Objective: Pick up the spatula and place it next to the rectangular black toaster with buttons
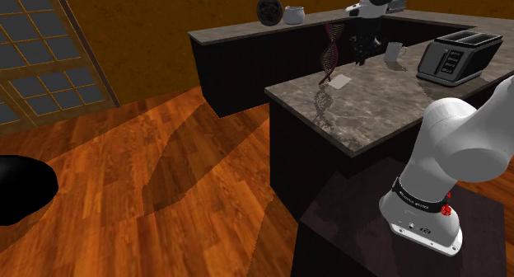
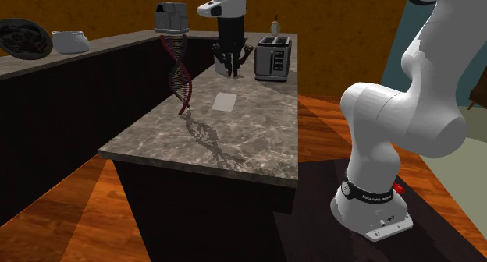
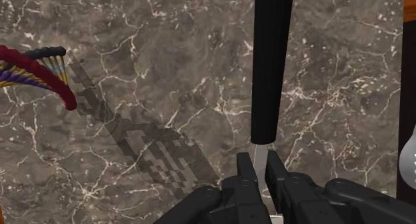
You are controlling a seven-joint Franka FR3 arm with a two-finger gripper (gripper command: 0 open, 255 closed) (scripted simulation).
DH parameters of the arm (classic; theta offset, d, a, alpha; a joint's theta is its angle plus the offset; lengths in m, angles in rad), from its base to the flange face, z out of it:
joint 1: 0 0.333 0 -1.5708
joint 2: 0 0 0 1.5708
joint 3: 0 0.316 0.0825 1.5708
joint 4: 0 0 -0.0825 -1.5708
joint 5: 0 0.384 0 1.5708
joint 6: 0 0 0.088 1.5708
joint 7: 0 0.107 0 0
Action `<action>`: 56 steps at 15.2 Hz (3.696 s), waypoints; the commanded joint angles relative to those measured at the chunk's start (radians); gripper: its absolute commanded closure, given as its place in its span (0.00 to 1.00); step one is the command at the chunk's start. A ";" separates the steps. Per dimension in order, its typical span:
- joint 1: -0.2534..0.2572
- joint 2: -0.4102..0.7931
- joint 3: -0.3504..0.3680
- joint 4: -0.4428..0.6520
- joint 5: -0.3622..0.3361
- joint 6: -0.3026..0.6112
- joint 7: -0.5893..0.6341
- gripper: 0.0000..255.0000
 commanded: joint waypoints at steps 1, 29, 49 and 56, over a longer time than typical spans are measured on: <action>0.000 -0.001 0.008 0.027 0.005 -0.028 -0.005 1.00; -0.083 -0.090 -0.081 0.270 -0.085 -0.262 -0.279 1.00; 0.073 -0.108 -0.561 0.655 -0.239 -0.302 -0.737 1.00; 0.031 -0.140 -0.559 0.545 -0.265 -0.225 -0.708 1.00</action>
